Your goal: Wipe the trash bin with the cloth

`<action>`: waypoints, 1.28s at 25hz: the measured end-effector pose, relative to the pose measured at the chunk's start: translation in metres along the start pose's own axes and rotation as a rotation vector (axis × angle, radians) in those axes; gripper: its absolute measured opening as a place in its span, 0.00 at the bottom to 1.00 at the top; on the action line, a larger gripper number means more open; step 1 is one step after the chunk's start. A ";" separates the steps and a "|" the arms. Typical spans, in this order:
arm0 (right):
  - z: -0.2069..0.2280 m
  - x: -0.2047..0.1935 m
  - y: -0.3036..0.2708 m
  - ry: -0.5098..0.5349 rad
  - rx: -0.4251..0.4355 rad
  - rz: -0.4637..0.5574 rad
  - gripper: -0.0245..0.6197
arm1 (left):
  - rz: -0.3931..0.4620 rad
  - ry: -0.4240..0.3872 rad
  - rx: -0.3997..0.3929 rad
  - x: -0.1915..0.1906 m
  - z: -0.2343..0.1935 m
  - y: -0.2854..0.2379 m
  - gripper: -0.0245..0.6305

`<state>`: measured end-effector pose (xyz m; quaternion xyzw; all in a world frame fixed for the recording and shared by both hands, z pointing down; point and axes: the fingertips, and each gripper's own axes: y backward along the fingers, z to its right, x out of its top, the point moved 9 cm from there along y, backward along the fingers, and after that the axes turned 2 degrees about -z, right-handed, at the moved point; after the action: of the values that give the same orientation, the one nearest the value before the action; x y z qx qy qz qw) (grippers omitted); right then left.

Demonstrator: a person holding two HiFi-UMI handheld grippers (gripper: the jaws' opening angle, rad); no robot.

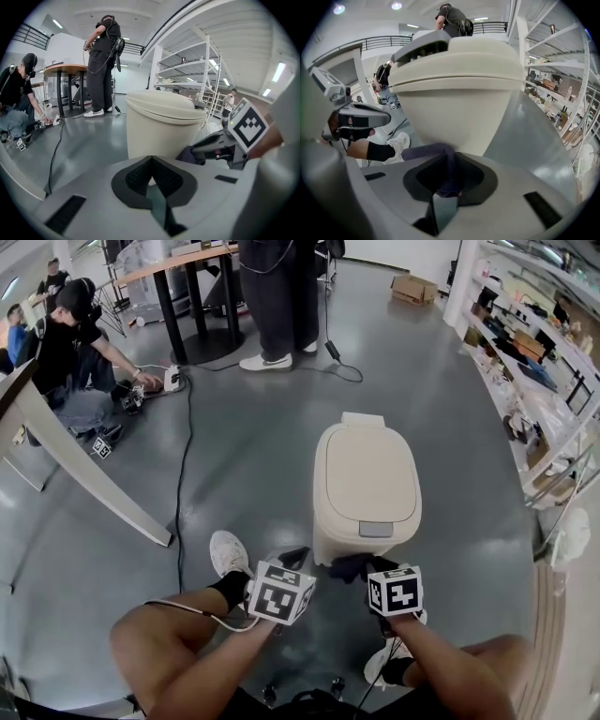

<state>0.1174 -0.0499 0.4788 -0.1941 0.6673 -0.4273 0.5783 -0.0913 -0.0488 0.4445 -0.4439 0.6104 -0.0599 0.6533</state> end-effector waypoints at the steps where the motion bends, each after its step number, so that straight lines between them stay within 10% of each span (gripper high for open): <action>1: 0.004 -0.002 0.000 -0.006 -0.005 0.000 0.14 | -0.002 -0.013 -0.007 0.001 0.004 -0.003 0.03; 15: 0.050 -0.016 -0.002 -0.081 -0.078 -0.002 0.14 | -0.029 -0.183 -0.090 0.001 0.052 -0.036 0.03; 32: 0.043 -0.034 -0.009 -0.047 -0.081 -0.053 0.14 | -0.065 -0.170 -0.070 -0.011 0.041 -0.046 0.03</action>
<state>0.1643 -0.0439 0.5084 -0.2449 0.6648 -0.4107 0.5739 -0.0383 -0.0486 0.4772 -0.4895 0.5396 -0.0220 0.6846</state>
